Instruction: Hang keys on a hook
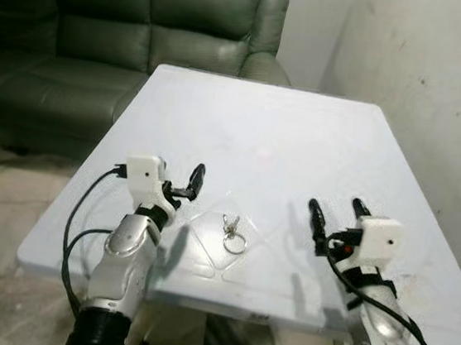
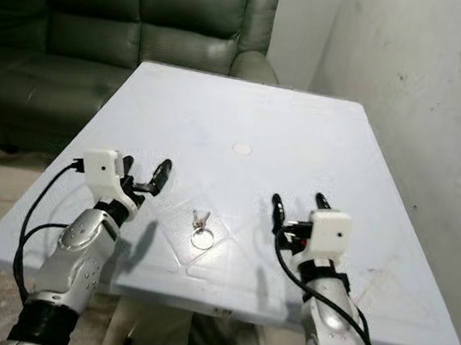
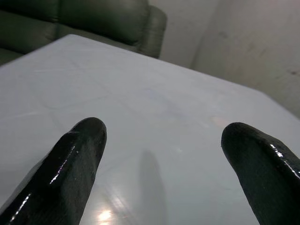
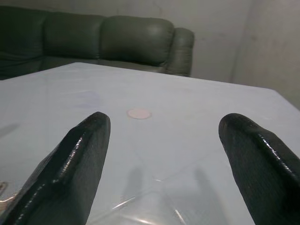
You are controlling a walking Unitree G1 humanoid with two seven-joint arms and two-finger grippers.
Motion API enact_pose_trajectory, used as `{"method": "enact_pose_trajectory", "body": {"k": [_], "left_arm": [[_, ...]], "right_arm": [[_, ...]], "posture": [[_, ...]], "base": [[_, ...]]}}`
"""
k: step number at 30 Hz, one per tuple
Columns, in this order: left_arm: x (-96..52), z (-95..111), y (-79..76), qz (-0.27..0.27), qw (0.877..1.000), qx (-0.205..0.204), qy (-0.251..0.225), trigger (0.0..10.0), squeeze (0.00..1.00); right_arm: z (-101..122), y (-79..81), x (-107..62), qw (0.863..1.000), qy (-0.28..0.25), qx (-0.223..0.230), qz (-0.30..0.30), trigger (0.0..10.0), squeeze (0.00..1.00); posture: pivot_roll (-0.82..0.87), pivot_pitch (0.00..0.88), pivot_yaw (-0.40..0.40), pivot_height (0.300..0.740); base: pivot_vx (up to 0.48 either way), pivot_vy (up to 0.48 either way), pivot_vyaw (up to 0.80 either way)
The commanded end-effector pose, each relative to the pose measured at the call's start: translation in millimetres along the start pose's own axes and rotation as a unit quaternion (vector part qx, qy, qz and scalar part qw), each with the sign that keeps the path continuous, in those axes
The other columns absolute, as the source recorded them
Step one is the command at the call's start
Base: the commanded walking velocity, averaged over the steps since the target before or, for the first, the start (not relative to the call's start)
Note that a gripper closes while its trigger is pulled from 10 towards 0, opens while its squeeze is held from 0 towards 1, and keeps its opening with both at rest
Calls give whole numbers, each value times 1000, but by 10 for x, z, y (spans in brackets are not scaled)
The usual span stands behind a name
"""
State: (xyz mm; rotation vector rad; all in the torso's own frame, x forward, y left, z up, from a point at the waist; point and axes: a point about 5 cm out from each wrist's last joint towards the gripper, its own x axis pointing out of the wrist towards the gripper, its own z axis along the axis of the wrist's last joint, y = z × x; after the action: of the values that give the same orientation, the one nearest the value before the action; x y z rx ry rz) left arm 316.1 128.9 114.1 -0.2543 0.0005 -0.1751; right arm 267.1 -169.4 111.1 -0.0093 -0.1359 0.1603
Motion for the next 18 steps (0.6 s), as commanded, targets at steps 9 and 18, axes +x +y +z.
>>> {"method": "enact_pose_trajectory", "body": {"k": [9,18], "left_arm": [[-211,-217,-226,-71,997,21,38,10000,0],[-270,-229,-273,-77,996,3,38,10000,0]], "right_arm": [[21,-83,3,1000,8,-19,20,10000,0],[5,-93,0,999,17,-24,30,10000,0]], "posture": [[-21,17,-41,740],[-20,26,-48,740]], "base": [[0,0,0],[0,0,0]]}}
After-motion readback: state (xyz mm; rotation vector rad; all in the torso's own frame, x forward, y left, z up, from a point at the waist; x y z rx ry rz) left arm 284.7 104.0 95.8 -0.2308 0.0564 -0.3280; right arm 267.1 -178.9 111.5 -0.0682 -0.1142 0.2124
